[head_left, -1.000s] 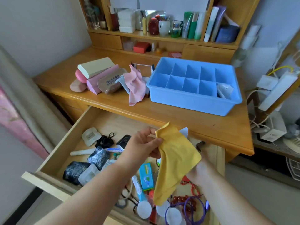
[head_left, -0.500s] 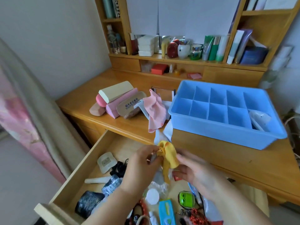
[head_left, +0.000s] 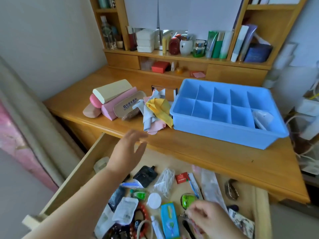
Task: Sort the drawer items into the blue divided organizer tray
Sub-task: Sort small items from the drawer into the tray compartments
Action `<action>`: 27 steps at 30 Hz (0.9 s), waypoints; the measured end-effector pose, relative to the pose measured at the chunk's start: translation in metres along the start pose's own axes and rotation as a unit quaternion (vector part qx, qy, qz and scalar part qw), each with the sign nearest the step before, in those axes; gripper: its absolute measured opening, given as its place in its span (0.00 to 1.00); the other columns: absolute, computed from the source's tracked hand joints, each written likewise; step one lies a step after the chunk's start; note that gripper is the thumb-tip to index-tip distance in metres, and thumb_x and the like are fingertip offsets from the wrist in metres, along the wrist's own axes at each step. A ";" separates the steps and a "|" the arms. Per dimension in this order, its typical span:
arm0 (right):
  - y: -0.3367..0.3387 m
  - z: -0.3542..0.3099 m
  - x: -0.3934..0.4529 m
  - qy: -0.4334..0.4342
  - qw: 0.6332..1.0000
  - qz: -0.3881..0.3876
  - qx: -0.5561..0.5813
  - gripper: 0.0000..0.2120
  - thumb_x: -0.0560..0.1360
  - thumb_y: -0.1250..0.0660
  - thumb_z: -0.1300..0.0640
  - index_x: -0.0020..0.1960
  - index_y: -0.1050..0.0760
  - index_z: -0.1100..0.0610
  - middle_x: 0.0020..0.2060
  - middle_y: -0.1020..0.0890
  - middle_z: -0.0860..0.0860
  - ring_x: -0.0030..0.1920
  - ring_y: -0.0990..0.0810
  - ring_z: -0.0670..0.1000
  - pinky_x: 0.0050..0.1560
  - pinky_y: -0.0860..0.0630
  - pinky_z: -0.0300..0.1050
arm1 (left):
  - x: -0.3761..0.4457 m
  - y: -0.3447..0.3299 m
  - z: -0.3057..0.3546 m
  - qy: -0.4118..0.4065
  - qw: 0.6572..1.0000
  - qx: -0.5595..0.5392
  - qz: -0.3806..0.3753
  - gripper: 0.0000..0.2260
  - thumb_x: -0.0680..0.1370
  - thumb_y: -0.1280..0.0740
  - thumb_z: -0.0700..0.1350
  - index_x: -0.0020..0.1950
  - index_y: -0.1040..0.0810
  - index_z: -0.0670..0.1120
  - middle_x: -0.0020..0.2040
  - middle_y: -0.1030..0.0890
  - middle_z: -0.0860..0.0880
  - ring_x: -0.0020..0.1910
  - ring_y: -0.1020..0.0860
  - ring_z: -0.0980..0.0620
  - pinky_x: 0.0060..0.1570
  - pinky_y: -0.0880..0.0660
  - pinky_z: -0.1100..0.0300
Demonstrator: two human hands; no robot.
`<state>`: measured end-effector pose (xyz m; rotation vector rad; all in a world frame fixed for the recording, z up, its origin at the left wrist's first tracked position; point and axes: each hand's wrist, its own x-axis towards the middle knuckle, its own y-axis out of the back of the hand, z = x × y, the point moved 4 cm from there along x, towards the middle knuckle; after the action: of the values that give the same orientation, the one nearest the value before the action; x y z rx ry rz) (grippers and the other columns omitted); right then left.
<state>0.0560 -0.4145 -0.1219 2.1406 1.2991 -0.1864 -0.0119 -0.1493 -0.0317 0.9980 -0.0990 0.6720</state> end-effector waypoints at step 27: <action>-0.084 -0.009 -0.073 0.131 0.964 -0.095 -0.213 0.26 0.65 0.34 0.37 0.61 0.37 0.31 0.52 0.20 0.37 0.52 0.25 0.35 0.49 0.27 0.28 | -0.176 0.055 -0.092 -0.042 0.904 0.135 -0.403 0.28 0.68 0.39 0.71 0.63 0.25 0.59 0.55 0.21 0.63 0.53 0.23 0.65 0.55 0.30 0.70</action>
<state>-0.0532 -0.4369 -0.1202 1.7133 1.5340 0.2878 -0.2027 -0.1398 -0.1073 1.2141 0.3322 -0.1283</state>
